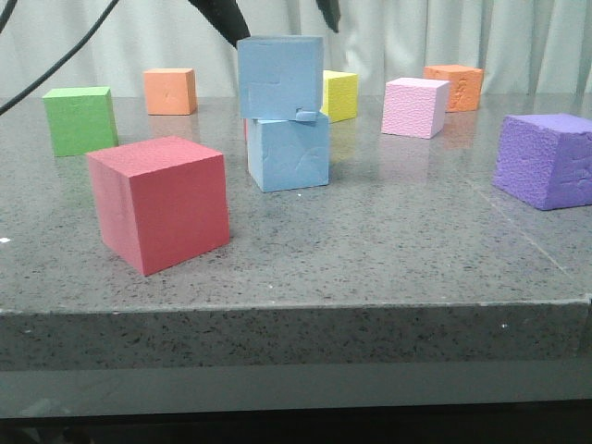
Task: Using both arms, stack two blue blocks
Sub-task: 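Lower the cube onto the other, open the left gripper, withdraw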
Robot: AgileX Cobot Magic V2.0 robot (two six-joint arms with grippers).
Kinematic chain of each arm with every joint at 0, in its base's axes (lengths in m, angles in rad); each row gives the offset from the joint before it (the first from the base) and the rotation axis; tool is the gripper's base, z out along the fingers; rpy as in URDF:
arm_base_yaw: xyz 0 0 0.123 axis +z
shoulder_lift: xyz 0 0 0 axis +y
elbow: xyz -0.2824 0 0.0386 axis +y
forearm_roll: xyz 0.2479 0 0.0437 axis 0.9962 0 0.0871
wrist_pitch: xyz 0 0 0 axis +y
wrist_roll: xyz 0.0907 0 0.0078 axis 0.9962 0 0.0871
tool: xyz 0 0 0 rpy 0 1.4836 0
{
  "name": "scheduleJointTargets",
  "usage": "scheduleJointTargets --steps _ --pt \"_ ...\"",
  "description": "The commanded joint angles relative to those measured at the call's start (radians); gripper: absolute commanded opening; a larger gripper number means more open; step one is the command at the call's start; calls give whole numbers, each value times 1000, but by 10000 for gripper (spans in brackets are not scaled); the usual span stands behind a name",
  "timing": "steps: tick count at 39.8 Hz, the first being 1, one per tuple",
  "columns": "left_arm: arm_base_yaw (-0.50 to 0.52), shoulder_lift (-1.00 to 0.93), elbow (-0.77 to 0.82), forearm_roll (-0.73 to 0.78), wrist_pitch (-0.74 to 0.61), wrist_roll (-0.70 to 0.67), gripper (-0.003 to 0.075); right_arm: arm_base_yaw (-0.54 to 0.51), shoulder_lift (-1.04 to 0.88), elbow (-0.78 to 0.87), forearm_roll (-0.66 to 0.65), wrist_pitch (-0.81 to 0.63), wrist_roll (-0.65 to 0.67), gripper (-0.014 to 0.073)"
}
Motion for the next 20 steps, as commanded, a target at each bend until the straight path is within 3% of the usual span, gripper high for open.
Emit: scheduleJointTargets --steps 1,20 --pt "-5 -56 -35 -14 17 2 582 -2 2 -24 -5 -70 -7 -68" --pt "-4 -66 -35 0 17 4 588 -2 2 -24 -5 -70 -7 -68"
